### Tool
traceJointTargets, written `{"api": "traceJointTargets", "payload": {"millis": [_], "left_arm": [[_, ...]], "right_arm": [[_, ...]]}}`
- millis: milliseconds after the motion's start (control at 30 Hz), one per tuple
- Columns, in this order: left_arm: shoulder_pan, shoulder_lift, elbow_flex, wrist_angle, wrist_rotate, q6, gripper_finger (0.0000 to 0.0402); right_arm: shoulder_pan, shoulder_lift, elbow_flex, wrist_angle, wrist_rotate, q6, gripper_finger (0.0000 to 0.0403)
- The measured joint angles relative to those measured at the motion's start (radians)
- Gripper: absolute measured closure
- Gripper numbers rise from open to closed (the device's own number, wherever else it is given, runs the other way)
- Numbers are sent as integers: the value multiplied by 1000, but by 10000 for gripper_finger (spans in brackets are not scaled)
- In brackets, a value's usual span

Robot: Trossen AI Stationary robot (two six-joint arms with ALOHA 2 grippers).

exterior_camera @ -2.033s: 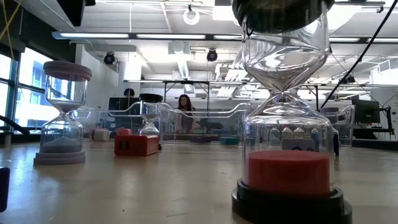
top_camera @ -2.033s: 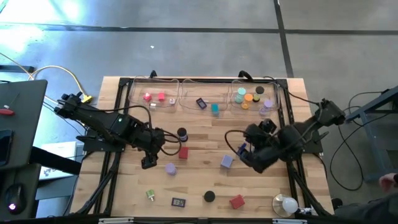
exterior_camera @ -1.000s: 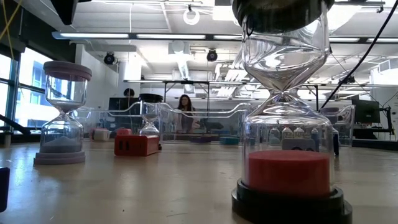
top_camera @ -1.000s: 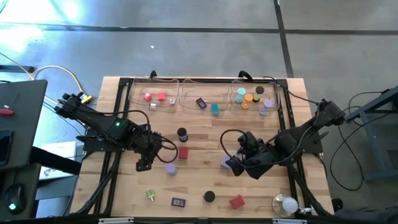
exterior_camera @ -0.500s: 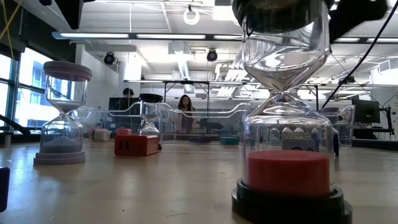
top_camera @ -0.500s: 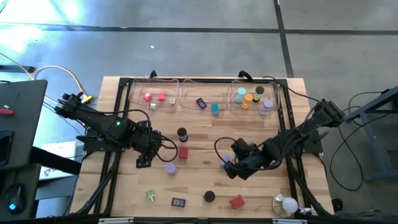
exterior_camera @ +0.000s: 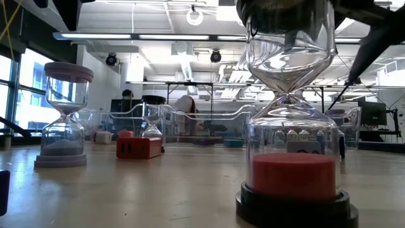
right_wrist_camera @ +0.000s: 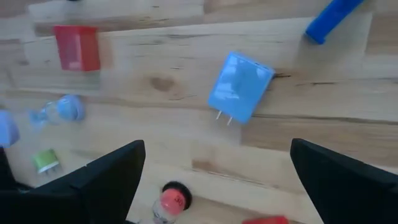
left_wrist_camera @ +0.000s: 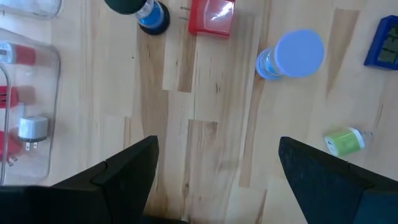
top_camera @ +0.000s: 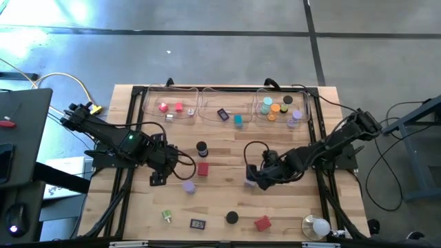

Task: Pick & Place Office items
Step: Put the purple charger adapter into the left transparent bin

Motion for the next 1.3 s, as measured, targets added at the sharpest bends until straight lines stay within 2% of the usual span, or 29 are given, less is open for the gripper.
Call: {"api": "traceJointTargets", "payload": {"millis": [267,433,767,1000,1167,1300], "left_arm": [[-21,0,-4,-25,-26,11,77],[-36,-1,-4,-36,-52,11,77],[-84,-1,-4,-66,-57,8,77],[-134,0,-4,-83,-57,1,77],[-166,0,-4,-93,-60,-1,77],[-186,0,-4,-99,-67,-16,77]], "right_arm": [[-22,49,-52,59,-16,54,11],[-42,100,-51,138,-32,23,11],[-89,221,-52,211,-203,37,11],[-129,258,-51,220,-201,14,11],[-140,285,-51,249,-139,-37,11],[-155,303,-51,242,-158,-23,11]]}}
